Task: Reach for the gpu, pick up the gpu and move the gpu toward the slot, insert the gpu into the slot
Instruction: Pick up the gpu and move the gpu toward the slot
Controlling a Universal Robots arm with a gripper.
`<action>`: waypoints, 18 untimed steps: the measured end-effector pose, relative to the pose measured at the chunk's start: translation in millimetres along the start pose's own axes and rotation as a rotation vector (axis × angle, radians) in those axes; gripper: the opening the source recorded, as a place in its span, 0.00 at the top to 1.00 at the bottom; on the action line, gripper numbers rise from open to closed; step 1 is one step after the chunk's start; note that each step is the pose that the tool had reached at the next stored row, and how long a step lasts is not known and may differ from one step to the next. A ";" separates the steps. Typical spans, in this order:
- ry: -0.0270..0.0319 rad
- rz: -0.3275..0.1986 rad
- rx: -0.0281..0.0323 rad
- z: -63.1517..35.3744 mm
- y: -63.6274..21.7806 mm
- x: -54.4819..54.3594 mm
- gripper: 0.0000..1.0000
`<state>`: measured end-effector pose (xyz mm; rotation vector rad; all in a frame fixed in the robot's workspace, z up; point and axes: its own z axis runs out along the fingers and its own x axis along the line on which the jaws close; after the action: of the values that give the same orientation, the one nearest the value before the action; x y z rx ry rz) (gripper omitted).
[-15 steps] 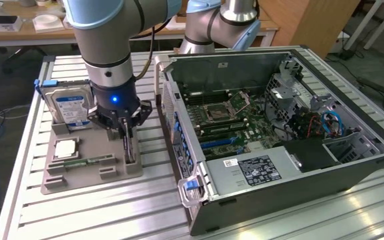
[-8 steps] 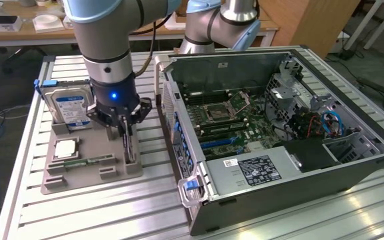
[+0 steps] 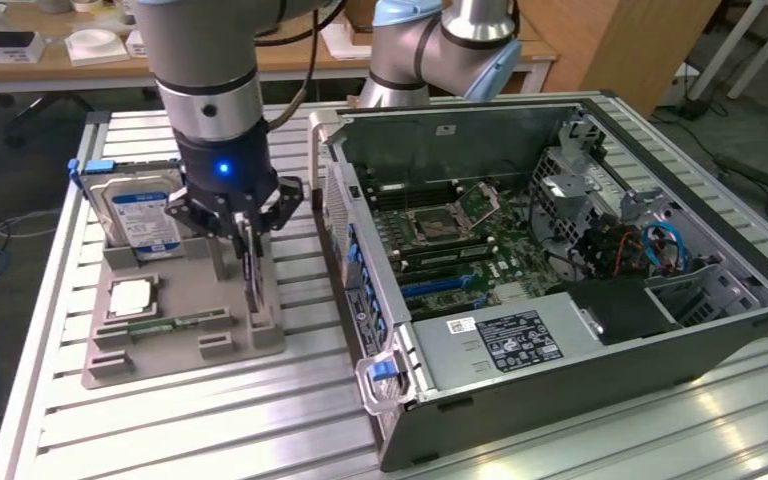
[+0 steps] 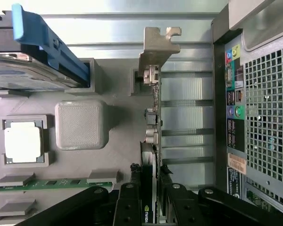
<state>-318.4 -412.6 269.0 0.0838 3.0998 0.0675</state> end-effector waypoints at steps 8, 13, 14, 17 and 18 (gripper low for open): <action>0.0000 0.000 -0.0001 -33.2 1.5 -1.3 0.74; 0.0004 0.000 0.0000 -50.0 2.2 -2.6 0.74; 0.0008 0.000 -0.0001 -52.0 2.3 -3.1 0.74; 0.0076 0.001 0.0002 -54.9 2.7 -7.2 0.74; 0.0124 0.001 -0.0006 -54.9 2.7 -9.0 0.74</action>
<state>-311.6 -412.7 324.2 0.0857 3.1121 0.0693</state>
